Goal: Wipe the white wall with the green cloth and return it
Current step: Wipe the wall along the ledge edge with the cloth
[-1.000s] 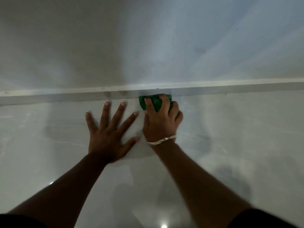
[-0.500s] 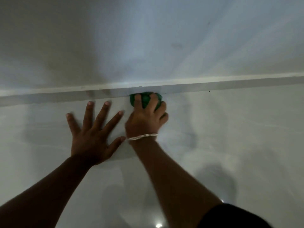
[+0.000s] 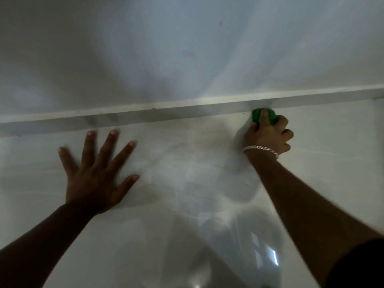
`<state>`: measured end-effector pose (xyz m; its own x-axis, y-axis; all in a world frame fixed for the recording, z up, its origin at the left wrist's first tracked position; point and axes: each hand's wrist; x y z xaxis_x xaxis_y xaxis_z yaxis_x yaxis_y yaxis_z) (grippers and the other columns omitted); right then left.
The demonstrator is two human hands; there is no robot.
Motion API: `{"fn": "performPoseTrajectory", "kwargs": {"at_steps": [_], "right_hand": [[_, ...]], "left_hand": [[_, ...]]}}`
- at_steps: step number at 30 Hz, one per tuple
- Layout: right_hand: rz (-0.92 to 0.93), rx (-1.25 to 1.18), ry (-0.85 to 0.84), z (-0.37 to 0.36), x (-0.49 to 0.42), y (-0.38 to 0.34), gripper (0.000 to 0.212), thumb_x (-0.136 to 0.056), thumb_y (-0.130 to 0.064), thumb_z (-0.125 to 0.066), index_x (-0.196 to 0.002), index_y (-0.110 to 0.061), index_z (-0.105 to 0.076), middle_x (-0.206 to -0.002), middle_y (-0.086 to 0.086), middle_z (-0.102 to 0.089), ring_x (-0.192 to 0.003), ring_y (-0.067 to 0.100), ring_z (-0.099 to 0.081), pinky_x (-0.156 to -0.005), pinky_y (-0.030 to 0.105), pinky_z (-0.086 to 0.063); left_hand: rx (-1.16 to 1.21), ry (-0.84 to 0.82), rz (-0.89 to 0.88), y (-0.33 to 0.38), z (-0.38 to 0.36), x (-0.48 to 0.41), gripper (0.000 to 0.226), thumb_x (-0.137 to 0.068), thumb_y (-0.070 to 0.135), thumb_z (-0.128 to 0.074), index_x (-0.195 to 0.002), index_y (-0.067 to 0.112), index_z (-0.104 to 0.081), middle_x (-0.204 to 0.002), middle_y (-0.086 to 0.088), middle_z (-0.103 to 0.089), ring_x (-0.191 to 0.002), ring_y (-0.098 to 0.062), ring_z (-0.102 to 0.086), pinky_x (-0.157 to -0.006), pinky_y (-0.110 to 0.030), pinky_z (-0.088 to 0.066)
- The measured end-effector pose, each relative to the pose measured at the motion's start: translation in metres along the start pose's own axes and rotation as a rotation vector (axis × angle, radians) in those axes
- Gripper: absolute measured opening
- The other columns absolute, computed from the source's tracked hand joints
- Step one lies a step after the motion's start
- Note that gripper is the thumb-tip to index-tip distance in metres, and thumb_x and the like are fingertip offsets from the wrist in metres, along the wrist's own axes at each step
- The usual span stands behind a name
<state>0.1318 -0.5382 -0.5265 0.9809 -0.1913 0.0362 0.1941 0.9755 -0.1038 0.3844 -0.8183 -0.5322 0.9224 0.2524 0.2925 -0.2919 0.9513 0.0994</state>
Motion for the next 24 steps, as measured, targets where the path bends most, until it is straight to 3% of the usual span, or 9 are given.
{"fn": "performPoseTrajectory", "kwargs": {"at_steps": [3, 5, 7, 11, 13, 15, 19, 21, 24], "right_hand": [[0.193, -0.097, 0.052, -0.014, 0.082, -0.069, 0.042, -0.077, -0.027, -0.056, -0.119, -0.03, -0.06, -0.126, 0.018, -0.055, -0.102, 0.043, -0.05, -0.078, 0.046, -0.042], [0.392, -0.121, 0.005, -0.019, 0.141, -0.113, 0.043, -0.076, -0.026, -0.056, -0.119, -0.03, -0.061, -0.128, 0.017, -0.055, -0.107, 0.043, -0.048, -0.08, 0.045, -0.039], [0.455, -0.166, -0.094, -0.016, 0.164, -0.137, 0.045, -0.079, -0.027, -0.055, -0.124, -0.029, -0.058, -0.132, 0.016, -0.053, -0.112, 0.045, -0.046, -0.083, 0.047, -0.037], [0.715, -0.05, -0.02, -0.011, 0.11, -0.085, 0.037, -0.082, -0.036, -0.063, -0.119, -0.034, -0.061, -0.121, 0.012, -0.062, -0.097, 0.039, -0.056, -0.076, 0.045, -0.042], [0.613, 0.038, 0.019, -0.007, 0.066, -0.041, 0.037, -0.082, -0.034, -0.06, -0.12, -0.033, -0.061, -0.122, 0.015, -0.061, -0.094, 0.04, -0.056, -0.074, 0.045, -0.045], [0.362, 0.066, 0.017, 0.003, 0.032, -0.011, 0.04, -0.087, -0.034, -0.055, -0.126, -0.027, -0.056, -0.125, 0.022, -0.053, -0.098, 0.045, -0.052, -0.078, 0.051, -0.045], [0.023, 0.016, -0.006, 0.0, 0.028, -0.025, 0.044, -0.091, -0.034, -0.049, -0.134, -0.023, -0.046, -0.134, 0.024, -0.04, -0.11, 0.047, -0.043, -0.087, 0.053, -0.04], [0.038, -0.022, 0.012, -0.008, 0.064, -0.059, 0.044, -0.087, -0.03, -0.049, -0.13, -0.022, -0.049, -0.131, 0.025, -0.045, -0.107, 0.046, -0.046, -0.082, 0.05, -0.041], [0.282, -0.041, -0.032, -0.014, 0.138, -0.112, 0.05, -0.077, -0.026, -0.047, -0.126, -0.024, -0.055, -0.127, 0.022, -0.054, -0.105, 0.045, -0.051, -0.077, 0.047, -0.042]], "left_hand": [[-0.005, -0.003, -0.009, -0.001, 0.0, 0.001, 0.082, -0.083, 0.076, -0.028, -0.157, 0.042, -0.014, -0.172, 0.001, -0.002, -0.158, -0.038, 0.004, -0.107, -0.085, -0.007], [-0.013, 0.0, -0.003, -0.001, -0.001, 0.001, 0.082, -0.083, 0.076, -0.028, -0.157, 0.043, -0.016, -0.172, 0.001, -0.004, -0.158, -0.038, 0.004, -0.108, -0.084, -0.006], [-0.034, 0.001, 0.008, -0.001, 0.001, 0.002, 0.081, -0.083, 0.076, -0.027, -0.156, 0.044, -0.016, -0.172, 0.001, -0.005, -0.158, -0.037, 0.003, -0.109, -0.083, -0.006], [-0.009, -0.011, 0.006, -0.003, 0.0, 0.001, 0.082, -0.083, 0.078, -0.026, -0.157, 0.045, -0.012, -0.172, 0.004, -0.001, -0.158, -0.036, 0.004, -0.109, -0.083, -0.005], [-0.012, -0.002, 0.014, -0.002, 0.0, 0.001, 0.081, -0.083, 0.078, -0.027, -0.156, 0.046, -0.013, -0.172, 0.004, -0.002, -0.158, -0.037, 0.002, -0.109, -0.083, -0.006], [-0.011, 0.013, 0.018, -0.002, -0.001, 0.001, 0.08, -0.083, 0.077, -0.028, -0.156, 0.046, -0.014, -0.172, 0.004, -0.004, -0.158, -0.037, 0.0, -0.109, -0.083, -0.007], [-0.022, 0.001, 0.004, -0.002, -0.001, 0.001, 0.082, -0.083, 0.078, -0.026, -0.157, 0.045, -0.012, -0.172, 0.002, -0.002, -0.158, -0.038, 0.002, -0.108, -0.084, -0.008], [-0.026, 0.001, 0.005, -0.002, 0.0, 0.001, 0.081, -0.084, 0.078, -0.025, -0.157, 0.045, -0.013, -0.172, 0.002, -0.002, -0.158, -0.038, 0.002, -0.108, -0.083, -0.008], [-0.036, -0.001, 0.009, -0.002, -0.002, 0.002, 0.08, -0.084, 0.077, -0.026, -0.156, 0.045, -0.012, -0.172, 0.002, -0.003, -0.158, -0.038, 0.002, -0.109, -0.082, -0.007]]}}
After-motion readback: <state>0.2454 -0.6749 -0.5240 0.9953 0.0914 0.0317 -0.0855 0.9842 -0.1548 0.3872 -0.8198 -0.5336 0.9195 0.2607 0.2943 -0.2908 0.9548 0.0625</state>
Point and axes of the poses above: each hand's wrist, its own x-axis away from the middle knuckle, its own z-axis out of the back of the hand, y = z × x
